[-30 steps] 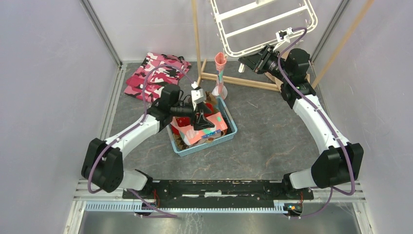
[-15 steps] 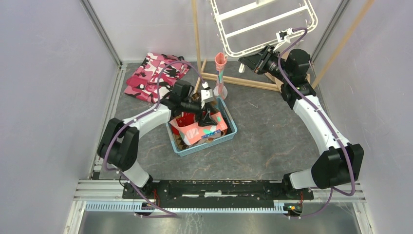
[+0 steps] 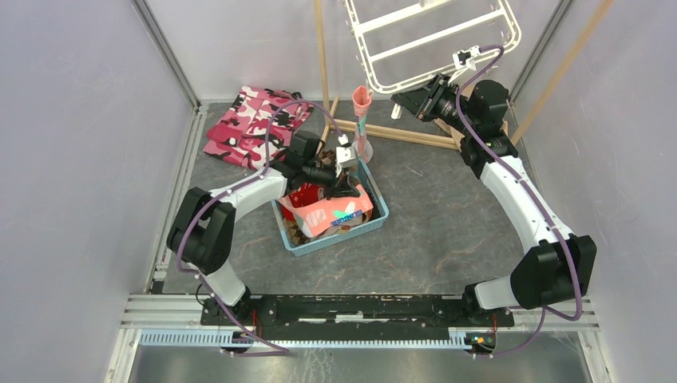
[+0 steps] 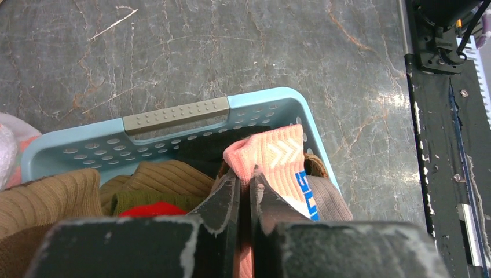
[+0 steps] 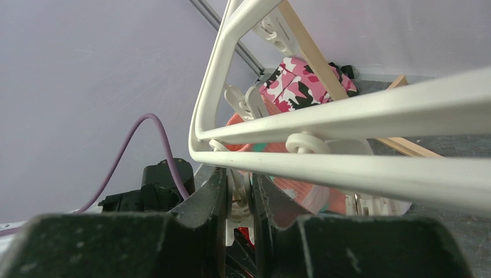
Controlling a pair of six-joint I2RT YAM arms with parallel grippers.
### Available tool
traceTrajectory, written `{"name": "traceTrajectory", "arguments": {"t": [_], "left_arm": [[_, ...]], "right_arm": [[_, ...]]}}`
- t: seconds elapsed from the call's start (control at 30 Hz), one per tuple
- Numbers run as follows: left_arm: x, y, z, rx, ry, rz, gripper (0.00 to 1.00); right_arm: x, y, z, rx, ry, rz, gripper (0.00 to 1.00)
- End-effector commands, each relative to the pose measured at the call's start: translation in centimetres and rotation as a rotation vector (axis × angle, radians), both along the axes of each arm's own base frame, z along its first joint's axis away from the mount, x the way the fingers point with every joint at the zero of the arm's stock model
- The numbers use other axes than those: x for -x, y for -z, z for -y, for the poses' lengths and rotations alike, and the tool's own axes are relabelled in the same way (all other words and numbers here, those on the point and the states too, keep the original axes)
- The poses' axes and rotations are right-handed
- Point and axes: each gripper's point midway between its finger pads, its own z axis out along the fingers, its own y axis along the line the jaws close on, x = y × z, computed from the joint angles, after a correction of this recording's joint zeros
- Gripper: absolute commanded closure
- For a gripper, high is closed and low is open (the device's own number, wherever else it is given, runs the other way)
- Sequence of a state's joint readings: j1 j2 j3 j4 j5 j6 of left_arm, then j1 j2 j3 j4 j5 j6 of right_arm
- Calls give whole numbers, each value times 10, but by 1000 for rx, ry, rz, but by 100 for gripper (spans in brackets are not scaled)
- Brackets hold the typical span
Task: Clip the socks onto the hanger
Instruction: Pick up the sock from the bin.
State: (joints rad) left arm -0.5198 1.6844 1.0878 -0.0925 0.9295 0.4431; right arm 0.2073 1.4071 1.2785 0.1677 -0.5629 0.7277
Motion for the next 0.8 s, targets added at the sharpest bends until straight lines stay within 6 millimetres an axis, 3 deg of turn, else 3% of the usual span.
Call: {"name": "traceTrajectory", "arguments": {"t": [0.0, 0.43, 0.77], "left_arm": [[4, -35, 7, 74, 25, 39, 95], [28, -108, -5, 231, -49, 103, 98], [12, -170, 7, 444, -143, 67, 98]], "right_arm": [[3, 9, 2, 11, 2, -31, 100], [4, 9, 1, 9, -5, -26, 100], [6, 9, 0, 7, -12, -24, 100]]}}
